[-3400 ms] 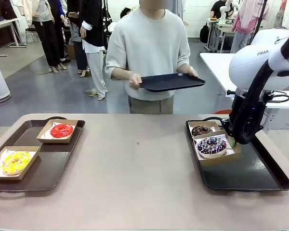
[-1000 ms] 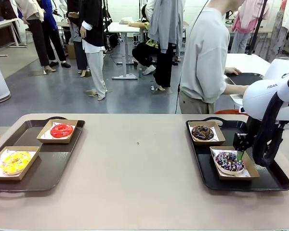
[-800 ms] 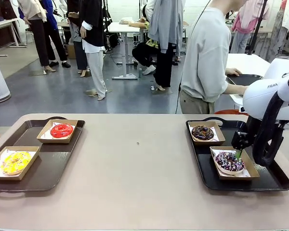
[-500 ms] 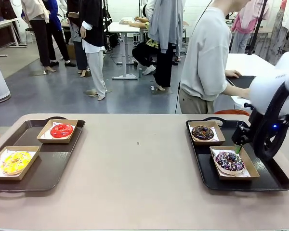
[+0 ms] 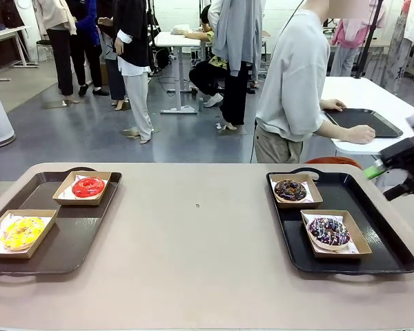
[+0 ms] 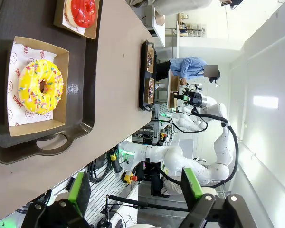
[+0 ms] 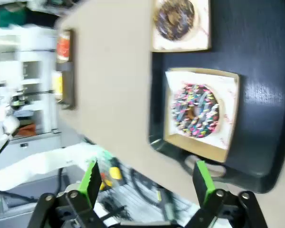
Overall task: Individually package the donuts and arrange them on the tray.
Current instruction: Place the picked Paper togo box on the Handle tray.
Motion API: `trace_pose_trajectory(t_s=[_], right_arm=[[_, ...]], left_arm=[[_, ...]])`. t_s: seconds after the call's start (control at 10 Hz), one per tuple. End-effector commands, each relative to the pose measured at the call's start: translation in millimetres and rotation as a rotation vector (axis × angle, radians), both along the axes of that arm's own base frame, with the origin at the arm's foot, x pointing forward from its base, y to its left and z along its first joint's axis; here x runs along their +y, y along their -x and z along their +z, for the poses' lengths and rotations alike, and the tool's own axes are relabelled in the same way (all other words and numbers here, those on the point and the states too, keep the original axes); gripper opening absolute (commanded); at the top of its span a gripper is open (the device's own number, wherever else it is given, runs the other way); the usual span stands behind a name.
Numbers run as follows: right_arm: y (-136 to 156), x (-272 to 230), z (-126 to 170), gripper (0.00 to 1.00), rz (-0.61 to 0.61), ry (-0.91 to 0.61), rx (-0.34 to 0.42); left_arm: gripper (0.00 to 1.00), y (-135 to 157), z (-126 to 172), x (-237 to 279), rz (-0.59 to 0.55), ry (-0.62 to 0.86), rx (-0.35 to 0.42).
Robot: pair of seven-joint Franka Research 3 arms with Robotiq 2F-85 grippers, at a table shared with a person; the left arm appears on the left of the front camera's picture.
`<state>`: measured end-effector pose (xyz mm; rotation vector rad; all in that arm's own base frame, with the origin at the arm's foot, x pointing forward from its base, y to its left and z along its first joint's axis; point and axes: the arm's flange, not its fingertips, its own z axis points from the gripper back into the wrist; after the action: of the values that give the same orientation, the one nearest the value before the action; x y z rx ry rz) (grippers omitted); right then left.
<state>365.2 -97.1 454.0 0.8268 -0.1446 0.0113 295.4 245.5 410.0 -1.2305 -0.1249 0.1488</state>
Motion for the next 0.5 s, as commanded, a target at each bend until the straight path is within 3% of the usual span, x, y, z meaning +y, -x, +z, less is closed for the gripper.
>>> trace_pose_trajectory(t_s=[0.0, 0.4], right_arm=[[-2, -44, -6, 1.00, -0.064, -0.222, -0.008], [22, -103, -57, 1.00, -0.172, -0.421, 0.004]], left_arm=[[1.00, 2, 2, 0, 0.003, 0.001, -0.006], [1.00, 2, 2, 0, 0.003, 0.001, -0.006]])
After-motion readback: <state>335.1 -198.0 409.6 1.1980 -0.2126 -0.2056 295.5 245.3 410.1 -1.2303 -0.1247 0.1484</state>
